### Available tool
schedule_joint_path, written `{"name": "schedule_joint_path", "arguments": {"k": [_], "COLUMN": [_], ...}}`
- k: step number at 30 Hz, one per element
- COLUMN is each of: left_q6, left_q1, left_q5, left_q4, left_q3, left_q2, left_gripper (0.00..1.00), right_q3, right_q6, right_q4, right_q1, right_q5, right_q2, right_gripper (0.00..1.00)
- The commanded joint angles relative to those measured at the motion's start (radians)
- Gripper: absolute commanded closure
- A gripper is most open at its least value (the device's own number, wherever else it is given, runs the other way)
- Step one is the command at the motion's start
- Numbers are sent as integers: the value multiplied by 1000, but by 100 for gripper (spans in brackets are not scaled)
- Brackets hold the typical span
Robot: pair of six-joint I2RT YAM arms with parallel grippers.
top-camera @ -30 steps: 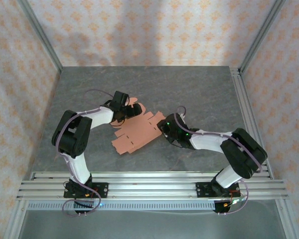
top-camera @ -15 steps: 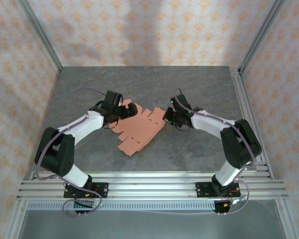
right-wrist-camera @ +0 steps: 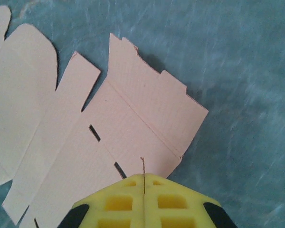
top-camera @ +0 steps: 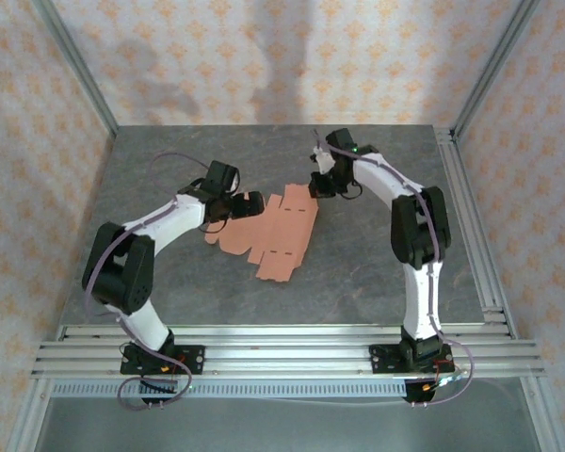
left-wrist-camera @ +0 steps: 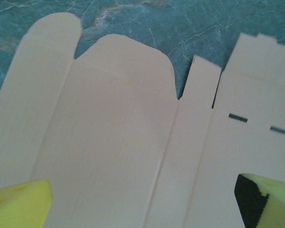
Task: Fold the paper box
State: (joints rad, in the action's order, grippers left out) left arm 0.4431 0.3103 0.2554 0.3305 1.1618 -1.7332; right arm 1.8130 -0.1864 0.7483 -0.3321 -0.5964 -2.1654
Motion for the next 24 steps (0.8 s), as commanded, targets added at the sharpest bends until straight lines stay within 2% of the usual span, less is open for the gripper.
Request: {"name": "schedule_joint_path", "arguments": {"k": [1, 3, 5, 6, 7, 11, 17, 24], "left_q6": [-29, -22, -7, 1, 11, 54, 135, 311], "left_q1": [-13, -16, -17, -18, -19, -31, -31, -8], "left_q5": [14, 14, 16, 23, 26, 42, 82, 41], "left_q4": [38, 37, 21, 8, -2, -44, -100, -159], "left_q3": [75, 103, 100, 93, 84, 36, -79, -296], "left_q2": [-57, -96, -118, -127, -134, -197, -188, -26], "left_gripper": [0, 6, 11, 14, 16, 38, 41, 41], "right_q3": [125, 124, 34, -42, -116, -447, -794, -987], "right_q6": [-142, -83, 2, 51, 96, 248, 455, 625], "right_q4": [144, 101, 2, -68, -132, -394, -722, -1010], "right_q1": [3, 10, 16, 16, 16, 16, 15, -12], "right_q5": [-7, 18, 56, 80, 96, 65, 65, 109], "right_q2": [-48, -28, 43, 97, 146, 367, 565, 570], "right_gripper": [71, 34, 19, 16, 13, 5, 1, 4]}}
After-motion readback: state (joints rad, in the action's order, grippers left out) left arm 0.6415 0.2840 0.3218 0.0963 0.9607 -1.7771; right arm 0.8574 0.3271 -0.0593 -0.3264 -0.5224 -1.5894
